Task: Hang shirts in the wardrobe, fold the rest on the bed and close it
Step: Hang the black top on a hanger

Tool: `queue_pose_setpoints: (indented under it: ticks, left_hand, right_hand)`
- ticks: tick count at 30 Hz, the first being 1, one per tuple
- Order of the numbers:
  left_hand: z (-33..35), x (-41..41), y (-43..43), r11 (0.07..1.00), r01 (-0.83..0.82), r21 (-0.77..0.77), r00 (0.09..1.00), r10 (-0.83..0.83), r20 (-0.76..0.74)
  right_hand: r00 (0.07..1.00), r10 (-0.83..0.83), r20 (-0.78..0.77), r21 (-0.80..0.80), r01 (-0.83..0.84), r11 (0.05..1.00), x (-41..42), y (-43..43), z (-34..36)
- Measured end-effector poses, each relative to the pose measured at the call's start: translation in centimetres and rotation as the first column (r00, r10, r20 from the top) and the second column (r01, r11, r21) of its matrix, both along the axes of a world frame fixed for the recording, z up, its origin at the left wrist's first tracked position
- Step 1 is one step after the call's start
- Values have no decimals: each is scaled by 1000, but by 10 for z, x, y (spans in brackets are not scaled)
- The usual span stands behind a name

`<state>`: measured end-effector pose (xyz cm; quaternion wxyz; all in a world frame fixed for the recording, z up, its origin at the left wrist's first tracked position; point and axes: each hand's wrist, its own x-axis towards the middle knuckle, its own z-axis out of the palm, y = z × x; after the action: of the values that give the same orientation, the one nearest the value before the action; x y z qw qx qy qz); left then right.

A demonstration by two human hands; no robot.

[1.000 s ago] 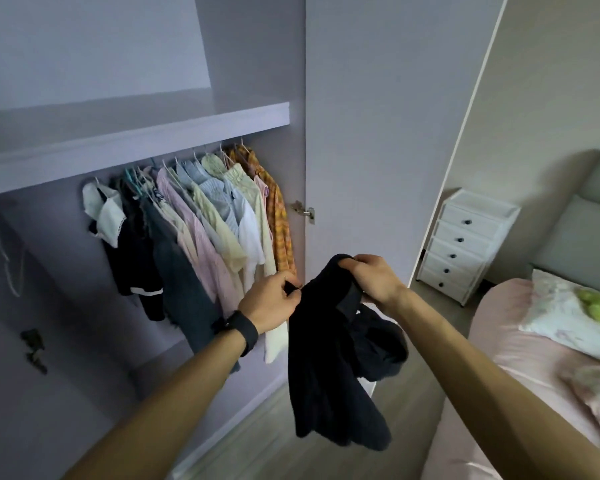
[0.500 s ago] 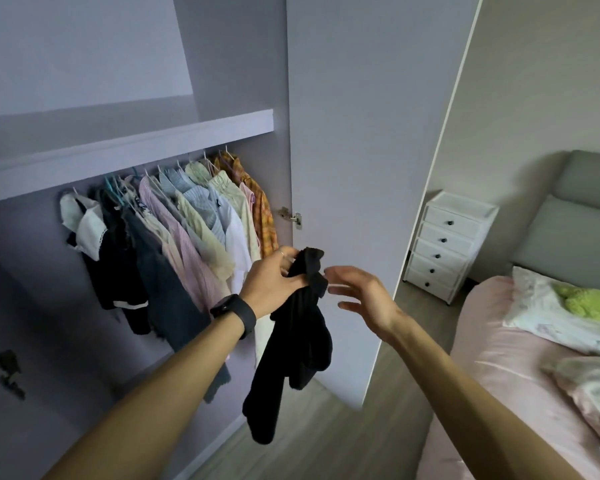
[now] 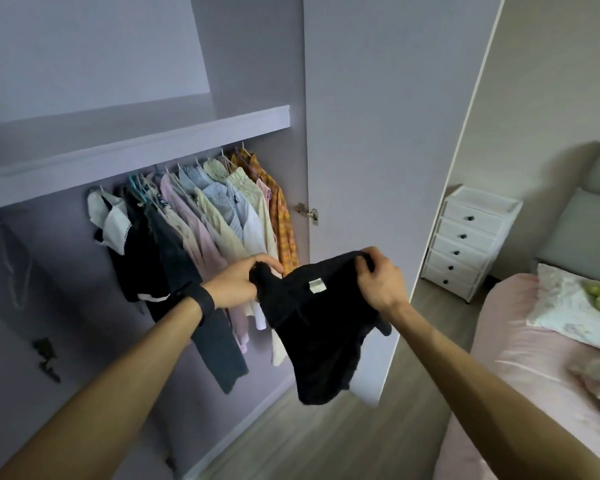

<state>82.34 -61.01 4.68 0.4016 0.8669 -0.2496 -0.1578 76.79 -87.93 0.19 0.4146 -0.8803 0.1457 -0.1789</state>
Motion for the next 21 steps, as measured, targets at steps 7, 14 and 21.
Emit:
queue_pose_setpoints:
  ticks: [7, 14, 21]
  left_hand:
    - [-22, -4, 15, 958, 32, 286, 991, 7, -133]
    - [-51, -33, -31, 986, -89, -144, 942, 37, -332]
    - [-90, -29, -31, 902, -380, 203, 862, 265, 432]
  right_hand:
    - [989, 113, 97, -43, -109, 993, 21, 12, 37]
    - [984, 145, 106, -70, -138, 988, 23, 27, 44]
    - [990, 117, 84, -203, -98, 974, 13, 6, 31]
